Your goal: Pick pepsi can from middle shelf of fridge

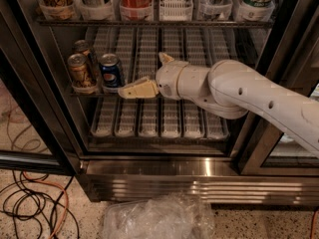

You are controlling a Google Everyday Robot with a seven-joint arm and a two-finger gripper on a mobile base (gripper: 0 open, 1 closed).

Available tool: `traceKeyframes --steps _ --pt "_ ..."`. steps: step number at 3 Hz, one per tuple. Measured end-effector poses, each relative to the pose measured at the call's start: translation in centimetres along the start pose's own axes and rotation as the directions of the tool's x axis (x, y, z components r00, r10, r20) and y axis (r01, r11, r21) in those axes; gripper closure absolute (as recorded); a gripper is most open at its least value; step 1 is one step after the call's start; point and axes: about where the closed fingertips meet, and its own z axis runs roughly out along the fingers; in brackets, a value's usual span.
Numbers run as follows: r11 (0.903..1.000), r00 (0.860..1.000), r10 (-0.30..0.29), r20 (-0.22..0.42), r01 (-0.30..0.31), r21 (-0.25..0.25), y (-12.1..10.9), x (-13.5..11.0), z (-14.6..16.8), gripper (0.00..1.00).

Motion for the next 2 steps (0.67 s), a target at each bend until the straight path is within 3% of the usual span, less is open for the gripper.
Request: traceKeyframes --steps 2 --pt "0.9998 1.0 0.013 -0.012 -0.013 -0.012 0.1 0.9 1.2 0.0"
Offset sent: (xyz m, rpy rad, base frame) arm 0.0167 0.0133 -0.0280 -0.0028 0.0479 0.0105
